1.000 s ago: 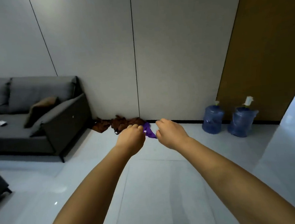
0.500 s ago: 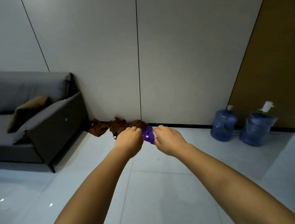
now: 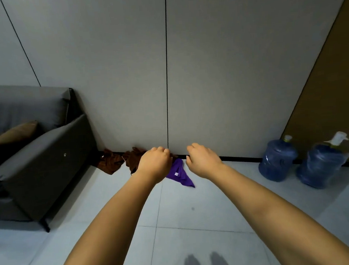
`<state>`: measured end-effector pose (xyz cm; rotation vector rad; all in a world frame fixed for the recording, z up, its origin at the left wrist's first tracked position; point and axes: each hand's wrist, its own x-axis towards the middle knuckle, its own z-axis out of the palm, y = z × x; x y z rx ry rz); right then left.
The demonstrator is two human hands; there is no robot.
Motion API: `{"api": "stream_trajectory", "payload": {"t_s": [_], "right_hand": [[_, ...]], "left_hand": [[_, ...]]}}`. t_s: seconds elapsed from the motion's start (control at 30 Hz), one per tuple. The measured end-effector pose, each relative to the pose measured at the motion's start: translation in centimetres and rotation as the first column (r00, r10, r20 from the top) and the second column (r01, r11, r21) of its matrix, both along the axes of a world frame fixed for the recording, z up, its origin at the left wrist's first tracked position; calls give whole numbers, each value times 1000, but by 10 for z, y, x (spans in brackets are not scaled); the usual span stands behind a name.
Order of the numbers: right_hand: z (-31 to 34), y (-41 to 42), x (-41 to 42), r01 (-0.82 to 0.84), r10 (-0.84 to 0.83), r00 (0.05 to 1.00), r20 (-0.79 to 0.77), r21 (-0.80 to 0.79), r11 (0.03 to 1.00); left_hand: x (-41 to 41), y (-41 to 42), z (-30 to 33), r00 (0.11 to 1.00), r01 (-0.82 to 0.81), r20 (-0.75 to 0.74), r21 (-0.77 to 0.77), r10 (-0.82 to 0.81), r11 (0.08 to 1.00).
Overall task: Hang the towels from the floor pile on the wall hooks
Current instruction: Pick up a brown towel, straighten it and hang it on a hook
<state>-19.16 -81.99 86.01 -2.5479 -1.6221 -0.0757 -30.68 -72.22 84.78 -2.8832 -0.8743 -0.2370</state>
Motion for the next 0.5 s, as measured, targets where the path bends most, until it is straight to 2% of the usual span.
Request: {"api": "stream_trajectory", "payload": {"t_s": [0.23, 0.5], "right_hand": [[-25, 109, 49, -76, 76, 997, -16, -30, 997], [-46, 244, 150, -102, 102, 995, -16, 0, 995]], "left_hand": [[44, 97, -31, 998, -52, -36, -46, 51, 998], [130, 230, -49, 991, -119, -73, -108, 111, 987]]}}
